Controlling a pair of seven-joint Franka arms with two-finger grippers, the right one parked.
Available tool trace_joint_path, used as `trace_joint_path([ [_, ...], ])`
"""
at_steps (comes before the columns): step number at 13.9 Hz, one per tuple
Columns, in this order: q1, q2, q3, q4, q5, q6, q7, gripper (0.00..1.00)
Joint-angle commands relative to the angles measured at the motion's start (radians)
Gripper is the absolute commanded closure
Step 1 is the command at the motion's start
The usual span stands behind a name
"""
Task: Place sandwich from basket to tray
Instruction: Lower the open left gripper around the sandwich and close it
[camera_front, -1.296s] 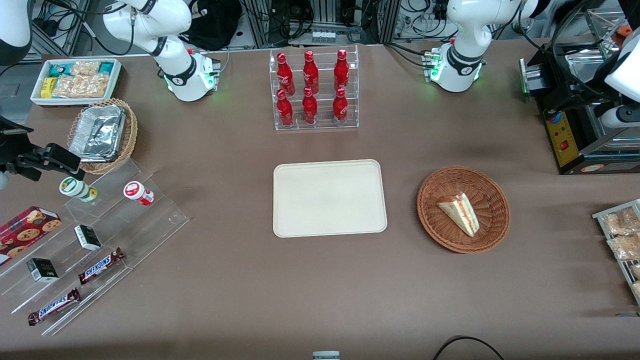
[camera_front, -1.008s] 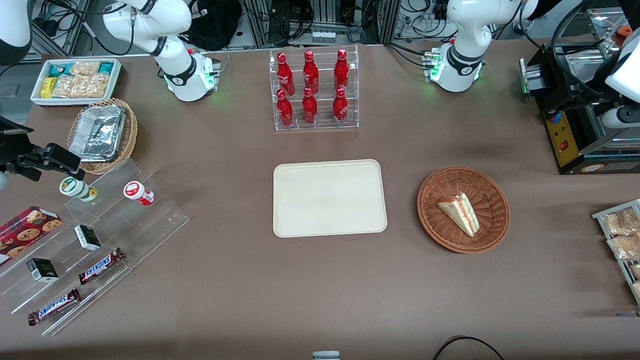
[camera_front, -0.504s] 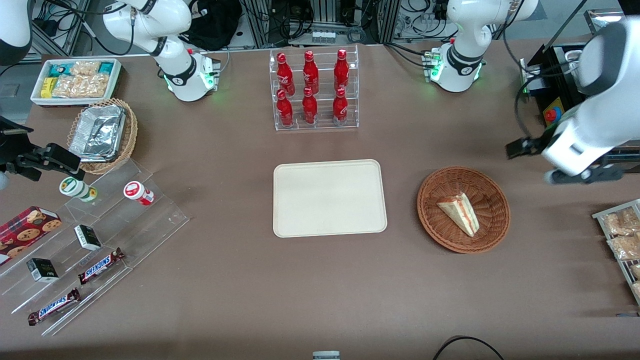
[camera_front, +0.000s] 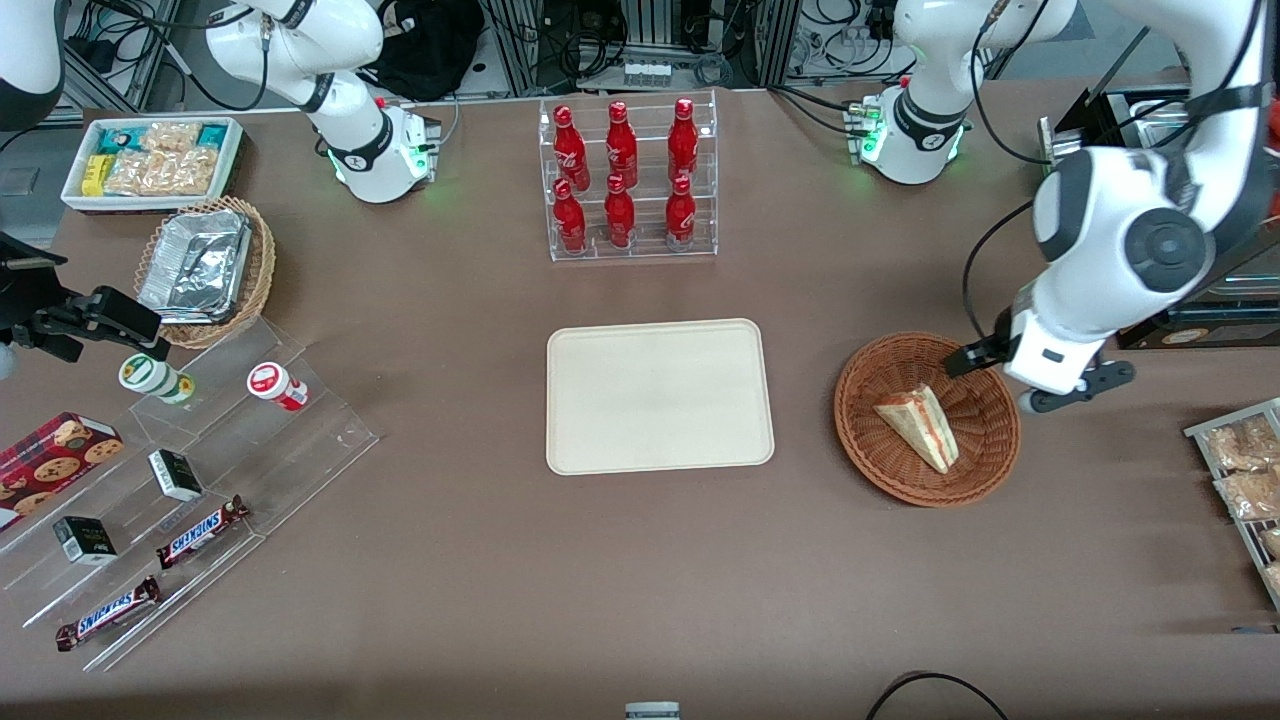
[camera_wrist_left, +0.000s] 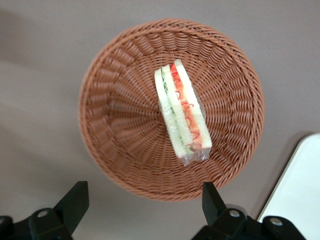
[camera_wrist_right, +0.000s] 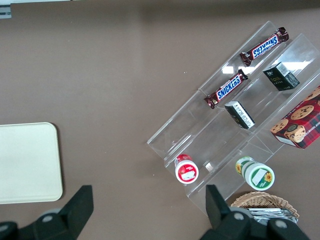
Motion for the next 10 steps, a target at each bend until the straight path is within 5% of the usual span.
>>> trace_joint_path([
  [1,-0.034,0.020,-0.010,-0.038,-0.011,0.074,-0.151,0.00],
  [10,-0.049,0.194,-0.011,-0.063,0.006,0.321,-0.179,0.00],
])
